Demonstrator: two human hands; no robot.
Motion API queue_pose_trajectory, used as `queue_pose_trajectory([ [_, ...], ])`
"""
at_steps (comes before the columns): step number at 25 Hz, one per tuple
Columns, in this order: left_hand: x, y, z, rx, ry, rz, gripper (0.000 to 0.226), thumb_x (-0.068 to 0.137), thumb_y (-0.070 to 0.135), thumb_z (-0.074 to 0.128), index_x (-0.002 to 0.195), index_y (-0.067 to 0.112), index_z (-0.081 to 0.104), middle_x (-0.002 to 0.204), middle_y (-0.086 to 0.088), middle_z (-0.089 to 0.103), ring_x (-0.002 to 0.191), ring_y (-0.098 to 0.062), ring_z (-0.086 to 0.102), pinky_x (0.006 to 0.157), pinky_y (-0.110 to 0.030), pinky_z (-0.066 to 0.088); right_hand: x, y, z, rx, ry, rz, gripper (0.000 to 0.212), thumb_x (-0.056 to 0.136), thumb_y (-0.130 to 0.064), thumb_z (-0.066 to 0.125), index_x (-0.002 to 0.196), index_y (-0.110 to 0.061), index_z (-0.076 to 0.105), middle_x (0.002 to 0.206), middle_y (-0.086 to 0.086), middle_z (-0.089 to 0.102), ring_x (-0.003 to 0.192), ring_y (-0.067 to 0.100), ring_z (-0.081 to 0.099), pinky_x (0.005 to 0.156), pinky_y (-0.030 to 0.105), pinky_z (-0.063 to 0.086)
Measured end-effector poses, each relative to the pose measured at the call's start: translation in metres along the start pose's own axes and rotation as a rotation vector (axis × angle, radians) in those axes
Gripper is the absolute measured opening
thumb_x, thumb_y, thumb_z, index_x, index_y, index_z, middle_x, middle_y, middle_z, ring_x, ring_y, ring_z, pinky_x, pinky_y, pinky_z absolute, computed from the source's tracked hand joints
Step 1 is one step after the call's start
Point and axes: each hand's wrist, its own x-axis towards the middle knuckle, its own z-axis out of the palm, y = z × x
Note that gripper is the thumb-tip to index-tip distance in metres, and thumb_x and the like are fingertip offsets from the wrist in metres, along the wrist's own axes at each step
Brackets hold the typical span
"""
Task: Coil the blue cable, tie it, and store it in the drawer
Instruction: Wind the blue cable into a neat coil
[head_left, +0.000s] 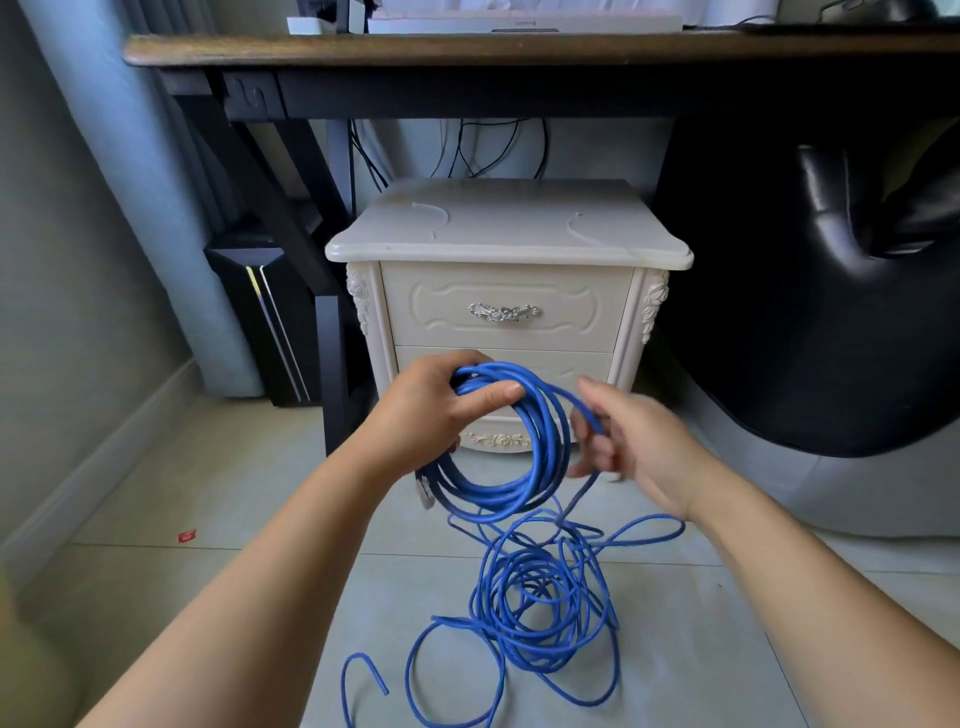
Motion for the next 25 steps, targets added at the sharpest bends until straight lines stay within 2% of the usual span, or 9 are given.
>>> queue_pose_trajectory([
  [3,0.003,-0.005,0.008,0.221,-0.077,0.054,0.028,0.08,0.046,0.073,0.102,0.029,0.067,0.07,0.016,0.064,0.059,0.006,0.055,0.061,-0.009,0.04,0.002,-0.012,-0.002,0.119,0.075,-0.111,0.034,0.098,-0.018,0.05,0.065,-0.011,0.052,0.049,-0.005,0.022,0.043,0.01,0.02,0.049,0.025,0.026],
  [5,0.005,-0.007,0.009,0.284,-0.015,0.072,0.025,0.081,0.049,0.071,0.093,0.027,0.065,0.067,0.01,0.061,0.058,-0.001,0.051,0.058,-0.014,0.037,-0.002,-0.016,0.004,0.066,0.044,-0.185,0.034,0.1,-0.018,0.048,0.068,-0.011,0.051,0.05,-0.006,0.022,0.044,0.009,0.02,0.047,0.023,0.023],
  [8,0.007,-0.009,0.001,0.158,0.14,0.063,0.029,0.084,0.047,0.068,0.081,0.019,0.064,0.052,0.008,0.043,0.046,-0.007,0.036,0.048,-0.02,0.029,-0.007,-0.013,0.016,-0.107,0.005,-0.252,0.033,0.103,-0.018,0.044,0.072,-0.01,0.052,0.05,-0.002,0.03,0.042,0.01,0.03,0.049,0.025,0.045],
  [10,0.006,-0.007,0.0,0.052,0.222,0.042,0.025,0.086,0.046,0.066,0.082,0.021,0.066,0.049,0.009,0.043,0.045,-0.009,0.037,0.049,-0.025,0.033,-0.009,-0.007,0.021,-0.19,0.022,-0.249,0.031,0.103,-0.024,0.046,0.075,-0.011,0.052,0.052,-0.001,0.044,0.045,0.013,0.047,0.067,0.04,0.059],
  [13,0.007,-0.004,0.004,-0.157,0.365,-0.028,0.019,0.09,0.04,0.064,0.08,0.024,0.066,0.048,0.01,0.043,0.047,-0.016,0.039,0.051,-0.03,0.036,-0.015,-0.003,0.03,-0.115,0.051,-0.164,0.036,0.089,-0.045,0.06,0.086,-0.009,0.051,0.064,0.002,0.059,0.06,0.02,0.066,0.082,0.045,0.06],
  [16,0.01,0.002,0.008,-0.378,0.428,-0.102,0.023,0.091,0.041,0.064,0.077,0.023,0.065,0.05,0.01,0.04,0.044,-0.012,0.035,0.049,-0.029,0.037,-0.018,0.002,0.043,-0.091,0.081,-0.127,0.069,0.061,-0.058,0.072,0.111,-0.023,0.042,0.093,0.005,0.059,0.065,0.02,0.07,0.082,0.041,0.06],
  [20,0.009,0.012,0.015,-0.503,0.448,-0.148,0.027,0.09,0.047,0.063,0.073,0.027,0.066,0.051,0.011,0.041,0.044,-0.012,0.034,0.047,-0.028,0.036,-0.018,0.004,0.055,-0.12,0.232,-0.132,0.067,0.077,-0.035,0.08,0.123,-0.035,0.032,0.107,-0.001,0.055,0.074,0.021,0.068,0.06,0.029,0.059],
  [23,0.008,0.013,0.022,-0.533,0.453,-0.21,0.032,0.09,0.051,0.061,0.07,0.027,0.063,0.048,0.01,0.039,0.041,-0.011,0.035,0.048,-0.028,0.037,-0.011,0.005,0.052,0.036,0.178,-0.063,0.032,0.084,-0.019,0.072,0.109,-0.021,0.052,0.103,0.013,0.067,0.08,0.021,0.069,0.07,0.044,0.062],
  [25,0.005,0.01,0.034,-0.618,0.46,-0.294,0.037,0.092,0.051,0.059,0.073,0.019,0.059,0.048,0.007,0.034,0.038,-0.01,0.034,0.05,-0.028,0.033,-0.005,0.008,0.05,0.194,0.22,-0.05,0.026,0.077,-0.01,0.068,0.1,-0.016,0.056,0.094,0.016,0.072,0.087,0.026,0.072,0.082,0.05,0.059],
])
